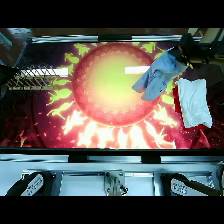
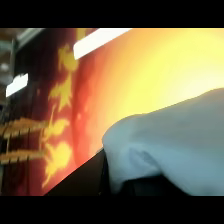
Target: Fold the shirts.
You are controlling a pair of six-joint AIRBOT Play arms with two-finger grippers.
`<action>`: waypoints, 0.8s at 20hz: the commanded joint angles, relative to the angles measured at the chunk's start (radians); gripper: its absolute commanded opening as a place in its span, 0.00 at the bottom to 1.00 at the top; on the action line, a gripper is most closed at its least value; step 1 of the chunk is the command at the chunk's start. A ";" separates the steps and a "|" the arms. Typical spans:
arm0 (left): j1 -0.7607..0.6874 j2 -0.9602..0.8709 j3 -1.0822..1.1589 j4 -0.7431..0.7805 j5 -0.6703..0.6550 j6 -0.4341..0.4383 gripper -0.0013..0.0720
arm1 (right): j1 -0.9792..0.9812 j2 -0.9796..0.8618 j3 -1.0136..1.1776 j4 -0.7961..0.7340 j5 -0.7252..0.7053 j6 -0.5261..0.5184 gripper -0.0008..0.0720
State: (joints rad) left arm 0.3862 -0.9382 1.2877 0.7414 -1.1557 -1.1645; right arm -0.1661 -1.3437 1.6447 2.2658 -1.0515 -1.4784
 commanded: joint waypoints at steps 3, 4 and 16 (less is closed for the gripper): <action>0.000 0.000 0.000 0.000 -0.009 0.000 0.06 | -0.090 -0.072 0.008 -0.012 0.401 0.000 0.13; 0.000 0.000 0.000 0.000 -0.009 0.000 0.06 | -0.089 -0.092 0.008 -0.012 0.487 0.000 0.13; -0.022 0.001 -0.052 0.000 -0.071 -0.012 0.06 | -0.165 -0.242 0.008 -0.556 0.354 -0.102 0.13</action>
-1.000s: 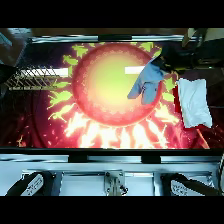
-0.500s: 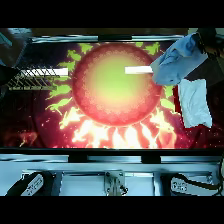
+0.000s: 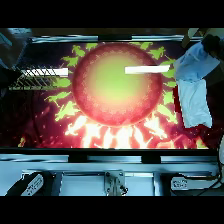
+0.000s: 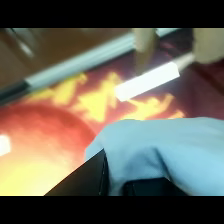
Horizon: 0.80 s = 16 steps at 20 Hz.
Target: Fold the shirts.
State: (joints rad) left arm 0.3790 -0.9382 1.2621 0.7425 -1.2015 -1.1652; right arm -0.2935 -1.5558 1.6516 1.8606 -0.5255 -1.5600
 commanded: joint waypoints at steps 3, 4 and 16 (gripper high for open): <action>-0.071 0.001 -0.105 -0.001 -0.023 -0.011 0.06 | -0.080 -0.018 0.001 -0.204 -0.313 -0.051 0.13; -0.093 0.001 -0.129 -0.001 -0.016 -0.011 0.06 | -0.093 -0.006 0.001 -0.203 -0.333 -0.050 0.13; -0.176 0.001 -0.168 -0.001 0.045 -0.009 0.06 | -0.148 0.046 -0.008 -0.264 -0.993 0.008 0.13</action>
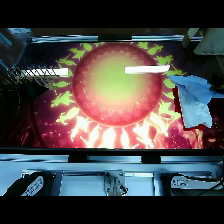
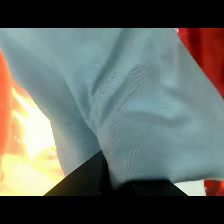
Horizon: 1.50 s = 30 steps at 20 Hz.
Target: Fold the shirts.
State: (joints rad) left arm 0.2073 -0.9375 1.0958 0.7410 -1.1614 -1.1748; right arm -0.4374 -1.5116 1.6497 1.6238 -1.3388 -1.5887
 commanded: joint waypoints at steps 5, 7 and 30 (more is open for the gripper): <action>-0.004 0.001 -0.002 0.001 0.005 0.000 0.06 | -0.004 0.002 -0.180 -0.074 -0.237 0.191 0.13; -0.004 0.001 -0.002 0.001 0.005 0.000 0.06 | -0.004 0.002 -0.242 -0.074 -0.251 0.237 0.13; -0.444 -0.456 0.566 0.938 -0.334 -0.288 0.23 | 0.529 0.012 0.095 -0.027 -0.136 0.177 0.71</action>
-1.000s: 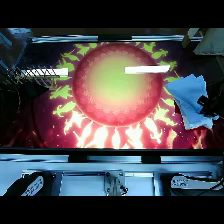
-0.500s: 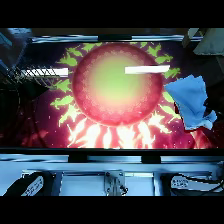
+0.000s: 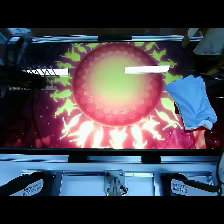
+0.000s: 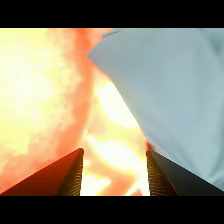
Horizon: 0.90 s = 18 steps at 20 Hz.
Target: Fold the shirts.
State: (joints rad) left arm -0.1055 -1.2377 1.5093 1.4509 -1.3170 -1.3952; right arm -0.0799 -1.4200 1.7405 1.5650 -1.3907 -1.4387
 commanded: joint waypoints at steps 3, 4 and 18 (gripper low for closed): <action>-0.210 -0.281 0.159 0.228 -0.212 -0.189 0.94 | 0.259 -0.188 0.004 0.100 -0.186 0.027 0.71; -0.224 -0.294 0.159 0.225 -0.206 -0.203 0.94 | 0.277 -0.200 0.004 0.087 -0.186 0.027 0.71; -0.229 -0.285 0.159 0.225 -0.177 -0.196 0.94 | 0.312 -0.203 0.005 0.094 -0.180 0.027 0.71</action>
State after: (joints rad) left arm -0.3344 -1.5223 1.6676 1.6741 -1.4796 -1.5906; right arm 0.2306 -1.6218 1.7443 1.6581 -1.5700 -1.4101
